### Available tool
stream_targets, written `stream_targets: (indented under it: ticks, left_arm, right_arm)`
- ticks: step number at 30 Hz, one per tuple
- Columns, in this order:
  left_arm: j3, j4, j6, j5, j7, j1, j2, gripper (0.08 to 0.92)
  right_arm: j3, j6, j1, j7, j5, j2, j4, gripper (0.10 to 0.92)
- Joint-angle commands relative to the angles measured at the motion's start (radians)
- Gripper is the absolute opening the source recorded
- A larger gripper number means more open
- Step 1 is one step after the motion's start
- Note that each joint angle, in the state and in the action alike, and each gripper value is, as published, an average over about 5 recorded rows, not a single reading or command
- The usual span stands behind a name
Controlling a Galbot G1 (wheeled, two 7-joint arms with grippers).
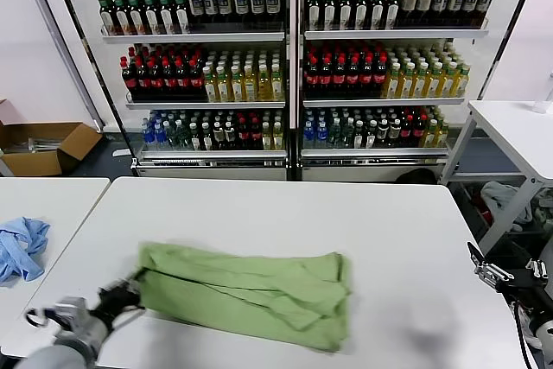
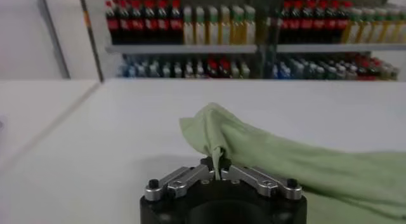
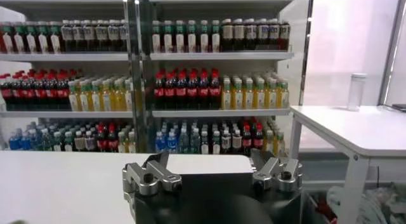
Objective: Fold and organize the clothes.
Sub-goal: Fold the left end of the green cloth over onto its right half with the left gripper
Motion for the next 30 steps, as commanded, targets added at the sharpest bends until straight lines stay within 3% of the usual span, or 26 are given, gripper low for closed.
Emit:
stream_targets:
  ticks: [1,5,8,19,30]
  left_arm:
    - [-0.309,0.21,-0.065,-0.049,0.175,-0.068,0.187,0.096]
    - [-0.318,0.271,-0.102,-0.046,0.208,-0.108,0.242,0.096]
    - [-0.296,0.239,-0.118,-0.048,0.211,-0.121,0.248,0.096]
    - [-0.092,-0.002,-0.166,0.017,0.222,-0.094,0.116,0.096]
    - [0.116,-0.054,-0.245,0.166,0.259,-0.044,0.038,0.096]
  right_arm:
    - [-0.001,-0.001,0.004,0.001,0.004,-0.002,0.003,0.823]
    - [-0.001,0.0,0.002,0.001,0.006,-0.002,0.004,0.823]
    - [0.001,0.001,-0.001,0.001,0.006,0.002,0.005,0.823]
    - [-0.001,0.0,-0.006,0.001,0.001,0.02,0.012,0.823]
    - [-0.002,-0.004,0.007,0.004,0.002,0.022,0.0,0.823]
